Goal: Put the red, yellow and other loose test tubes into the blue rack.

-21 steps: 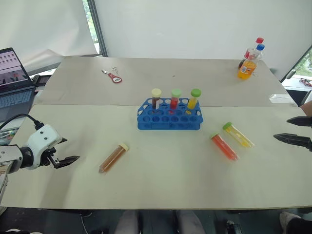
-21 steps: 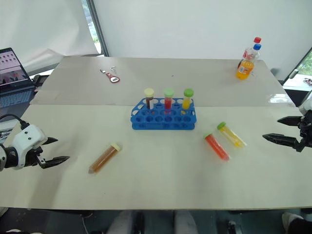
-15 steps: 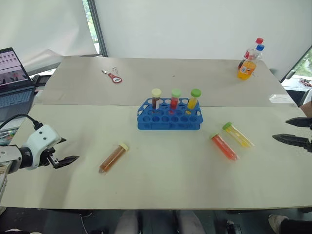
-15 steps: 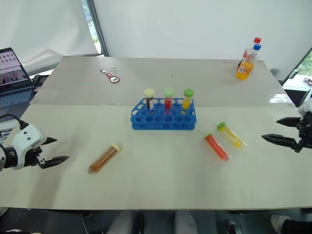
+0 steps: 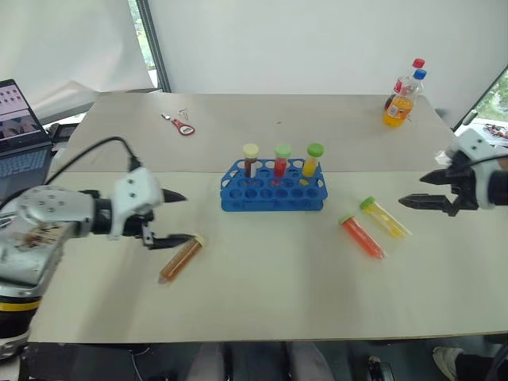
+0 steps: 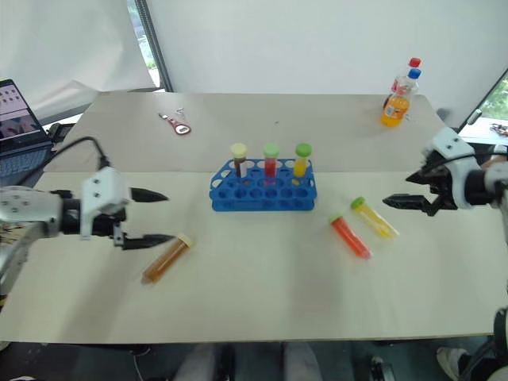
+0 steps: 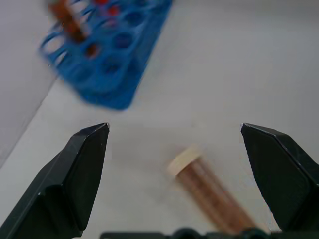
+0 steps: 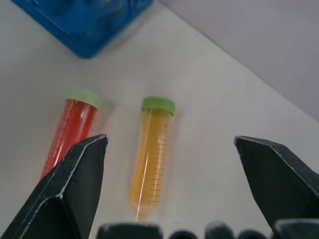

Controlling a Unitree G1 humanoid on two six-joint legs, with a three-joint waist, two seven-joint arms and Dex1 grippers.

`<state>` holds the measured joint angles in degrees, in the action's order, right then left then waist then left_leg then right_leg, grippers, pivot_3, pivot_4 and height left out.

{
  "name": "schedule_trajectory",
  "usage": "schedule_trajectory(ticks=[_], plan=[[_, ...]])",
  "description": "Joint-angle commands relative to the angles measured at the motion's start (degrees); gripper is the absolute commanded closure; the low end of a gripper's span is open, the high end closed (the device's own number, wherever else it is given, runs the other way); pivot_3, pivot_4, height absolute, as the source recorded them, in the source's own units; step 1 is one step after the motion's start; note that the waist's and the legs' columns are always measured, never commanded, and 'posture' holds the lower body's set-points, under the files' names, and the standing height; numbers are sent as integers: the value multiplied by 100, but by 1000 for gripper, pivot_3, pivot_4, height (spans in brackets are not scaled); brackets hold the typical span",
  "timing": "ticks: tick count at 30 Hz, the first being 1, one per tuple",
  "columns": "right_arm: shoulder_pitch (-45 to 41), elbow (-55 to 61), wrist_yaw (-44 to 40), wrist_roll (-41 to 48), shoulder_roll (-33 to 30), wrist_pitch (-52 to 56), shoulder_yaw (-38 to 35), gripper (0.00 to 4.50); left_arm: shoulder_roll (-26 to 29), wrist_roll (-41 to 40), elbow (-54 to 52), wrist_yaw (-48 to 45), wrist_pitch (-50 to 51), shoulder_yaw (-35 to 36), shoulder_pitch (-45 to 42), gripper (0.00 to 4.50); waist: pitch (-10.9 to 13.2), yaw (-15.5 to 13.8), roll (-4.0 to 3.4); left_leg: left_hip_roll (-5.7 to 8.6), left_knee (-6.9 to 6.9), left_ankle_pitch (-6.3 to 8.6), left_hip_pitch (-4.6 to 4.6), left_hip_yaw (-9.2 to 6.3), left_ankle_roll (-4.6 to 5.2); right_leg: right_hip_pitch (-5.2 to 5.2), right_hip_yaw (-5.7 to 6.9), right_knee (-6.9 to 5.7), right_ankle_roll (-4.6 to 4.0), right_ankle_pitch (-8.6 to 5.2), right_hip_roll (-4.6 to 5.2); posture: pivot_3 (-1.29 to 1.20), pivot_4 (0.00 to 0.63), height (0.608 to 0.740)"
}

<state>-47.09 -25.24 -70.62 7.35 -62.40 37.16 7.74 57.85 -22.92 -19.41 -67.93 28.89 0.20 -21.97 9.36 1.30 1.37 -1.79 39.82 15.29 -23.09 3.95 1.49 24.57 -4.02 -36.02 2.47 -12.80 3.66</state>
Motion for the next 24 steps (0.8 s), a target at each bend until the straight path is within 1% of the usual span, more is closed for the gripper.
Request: schedule_trajectory(ticks=[1, 3, 5, 9, 12, 15, 18, 22, 23, 24], plan=[[-734, -624, -219, -587, 250, 395, 660, 0, -141, -212, -330, -183, -1, -205, -382, 35, 0, -13, 0, -5, 1, 0, -8, -2, 0, 9, 0, 0, -3, 1, -9, 0, 150, 733], [-1060, -1105, -295, -970, 497, 178, 1061, 0, -323, -330, -535, -219, 22, -356, -544, 35, 0, -29, 0, -6, 5, -1, -30, -3, -1, 34, -1, -6, -6, 1, -12, 0, 150, 733], [-1248, -1471, -349, -1227, 668, -47, 1293, 0, -417, -402, -697, -223, 52, -440, -581, 35, 0, -35, 0, -5, 7, -2, -42, -3, -1, 44, -2, -7, -7, 2, -12, 0, 150, 733], [-1602, -2564, -127, -1712, 1120, -682, 1582, 0, -591, -509, -1017, -118, 105, -559, -550, 35, 0, -55, 0, -3, 9, -2, -58, -5, -2, 51, -3, -4, -6, 2, -11, 0, 150, 733], [-1791, -3122, -115, -1943, 1327, -965, 1659, 0, -649, -555, -1137, -21, 182, -550, -510, 35, 0, -54, 0, -4, 16, -2, -67, -8, -2, 58, -2, -5, -6, 2, -11, 0, 150, 733], [-1945, -3522, -202, -2035, 1469, -1062, 1596, 790, -676, -608, -1239, 57, 262, -529, -469, 0, 0, -41, 0, -4, 17, -3, -66, -9, -3, 58, -2, -6, -6, 2, -11, 0, 150, 733], [-2027, -3731, -462, -2069, 1545, -1090, 1561, 1849, -683, -631, -1310, 130, 300, -532, -414, 0, 0, -32, -1, -5, 17, -4, -65, -10, -4, 58, -2, -8, -6, 2, -12, 0, 150, 733], [-2042, -3863, -590, -2109, 1632, -1121, 1527, 3242, -699, -630, -1319, 191, 284, -571, -387, 0, 0, -32, -1, -4, 19, -4, -64, -11, -5, 58, -2, -11, -6, 2, -12, 0, 150, 733], [-2027, -3884, -579, -2116, 1656, -1134, 1512, 3509, -717, -617, -1300, 203, 270, -597, -394, 0, 0, -34, -1, -5, 19, -4, -64, -11, -5, 57, -1, -11, -6, 2, -12, 0, 150, 733], [-2016, -3898, -558, -2122, 1673, -1142, 1491, 3573, -731, -588, -1277, 215, 255, -631, -405, 0, 0, -35, -1, -4, 20, -5, -64, -11, -5, 57, -1, -11, -6, 2, -12, 0, 150, 733]])
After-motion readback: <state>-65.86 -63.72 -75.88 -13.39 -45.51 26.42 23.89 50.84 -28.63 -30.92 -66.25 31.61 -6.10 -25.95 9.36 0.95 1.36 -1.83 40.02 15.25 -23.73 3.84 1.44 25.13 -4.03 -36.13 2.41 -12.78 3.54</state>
